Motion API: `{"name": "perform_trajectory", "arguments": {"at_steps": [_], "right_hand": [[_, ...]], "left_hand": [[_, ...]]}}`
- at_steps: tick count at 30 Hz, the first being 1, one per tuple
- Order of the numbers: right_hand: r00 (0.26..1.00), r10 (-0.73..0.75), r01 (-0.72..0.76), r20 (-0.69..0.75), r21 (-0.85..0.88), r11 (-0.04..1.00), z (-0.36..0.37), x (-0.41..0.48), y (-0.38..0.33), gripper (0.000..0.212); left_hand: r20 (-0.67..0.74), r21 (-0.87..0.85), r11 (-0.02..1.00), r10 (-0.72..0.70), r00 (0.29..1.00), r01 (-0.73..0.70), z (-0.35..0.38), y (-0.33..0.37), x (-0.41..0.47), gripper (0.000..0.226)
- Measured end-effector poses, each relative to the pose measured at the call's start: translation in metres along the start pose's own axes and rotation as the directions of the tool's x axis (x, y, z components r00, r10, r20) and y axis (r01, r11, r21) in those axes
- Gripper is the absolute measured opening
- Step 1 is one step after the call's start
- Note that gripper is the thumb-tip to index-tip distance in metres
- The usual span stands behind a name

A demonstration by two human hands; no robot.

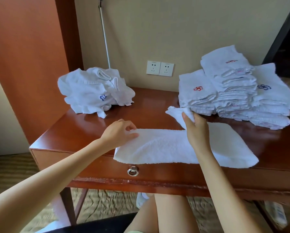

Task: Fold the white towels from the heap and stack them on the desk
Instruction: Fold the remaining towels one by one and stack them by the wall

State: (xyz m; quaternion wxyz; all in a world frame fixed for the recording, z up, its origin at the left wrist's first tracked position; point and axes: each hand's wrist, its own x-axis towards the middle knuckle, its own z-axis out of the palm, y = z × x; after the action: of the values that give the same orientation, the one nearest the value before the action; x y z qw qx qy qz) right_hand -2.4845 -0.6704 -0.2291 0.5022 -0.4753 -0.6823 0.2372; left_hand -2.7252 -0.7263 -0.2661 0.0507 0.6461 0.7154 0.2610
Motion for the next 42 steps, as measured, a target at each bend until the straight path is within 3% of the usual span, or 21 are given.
{"name": "perform_trajectory", "arguments": {"at_steps": [6, 11, 15, 20, 22, 23, 24, 25, 26, 27, 28, 29, 34, 38, 42], "right_hand": [[1.0, 0.011, -0.011, 0.027, 0.027, 1.0, 0.015, -0.002, -0.014, 0.024], [0.999, -0.039, 0.037, 0.032, 0.056, 0.998, 0.019, -0.006, -0.027, 0.027], [0.998, -0.032, 0.029, 0.061, 0.047, 0.998, 0.028, -0.009, -0.028, 0.029], [0.995, -0.021, 0.02, 0.094, 0.013, 1.0, 0.044, -0.017, -0.03, 0.029], [0.995, -0.032, 0.031, 0.099, 0.011, 0.999, 0.05, -0.021, -0.036, 0.03], [0.994, -0.043, 0.043, 0.097, 0.009, 0.999, 0.053, -0.023, -0.04, 0.029], [0.993, -0.062, 0.062, 0.098, 0.005, 0.998, 0.057, -0.027, -0.045, 0.028], [0.991, -0.084, 0.085, 0.103, 0.0, 0.996, 0.062, -0.032, -0.049, 0.025], [0.986, -0.117, 0.119, 0.119, -0.01, 0.993, 0.067, -0.039, -0.054, 0.023], [0.976, -0.157, 0.163, 0.151, -0.027, 0.986, 0.073, -0.048, -0.057, 0.023], [0.96, -0.198, 0.212, 0.198, -0.056, 0.976, 0.08, -0.058, -0.057, 0.023], [0.939, -0.235, 0.265, 0.251, -0.096, 0.959, 0.087, -0.067, -0.055, 0.023], [0.82, -0.4, 0.505, 0.41, -0.188, 0.843, 0.103, -0.09, -0.036, 0.041], [0.788, -0.369, 0.486, 0.493, -0.13, 0.864, 0.082, -0.087, -0.031, 0.062], [0.769, -0.319, 0.533, 0.554, -0.281, 0.798, 0.055, -0.072, -0.009, 0.073]], "left_hand": [[-0.034, -0.003, 1.0, 0.015, 0.999, -0.015, 0.0, 0.005, 0.003, 0.024], [-0.137, -0.261, 0.957, -0.163, 0.977, 0.123, -0.019, -0.01, -0.003, 0.024], [-0.022, -0.049, 0.987, -0.154, 0.988, 0.152, -0.017, -0.02, -0.014, 0.041], [-0.15, 0.075, 0.99, -0.104, 0.983, 0.116, -0.011, -0.02, -0.018, 0.04], [-0.234, 0.01, 0.998, -0.064, 0.97, 0.068, -0.014, -0.014, -0.018, 0.031], [-0.219, -0.13, 0.99, -0.09, 0.971, 0.063, -0.018, -0.009, -0.018, 0.027], [-0.117, -0.354, 0.928, -0.163, 0.98, 0.112, -0.024, -0.003, -0.017, 0.031], [0.094, -0.608, 0.753, -0.244, 0.965, 0.25, -0.031, 0.005, -0.016, 0.043], [0.338, -0.754, 0.498, -0.263, 0.903, 0.428, -0.038, 0.011, -0.016, 0.056], [0.494, -0.786, 0.293, -0.232, 0.838, 0.544, -0.043, 0.014, -0.016, 0.067], [0.559, -0.786, 0.186, -0.196, 0.806, 0.59, -0.044, 0.012, -0.016, 0.072], [0.57, -0.785, 0.165, -0.184, 0.801, 0.596, -0.042, 0.01, -0.015, 0.071], [0.416, -0.813, 0.29, -0.317, 0.853, 0.504, -0.021, 0.003, -0.017, 0.008], [0.34, -0.808, 0.345, -0.389, 0.856, 0.477, -0.02, 0.007, -0.022, 0.044], [0.283, -0.792, 0.443, -0.344, 0.895, 0.421, -0.022, 0.005, -0.029, 0.069]]}}
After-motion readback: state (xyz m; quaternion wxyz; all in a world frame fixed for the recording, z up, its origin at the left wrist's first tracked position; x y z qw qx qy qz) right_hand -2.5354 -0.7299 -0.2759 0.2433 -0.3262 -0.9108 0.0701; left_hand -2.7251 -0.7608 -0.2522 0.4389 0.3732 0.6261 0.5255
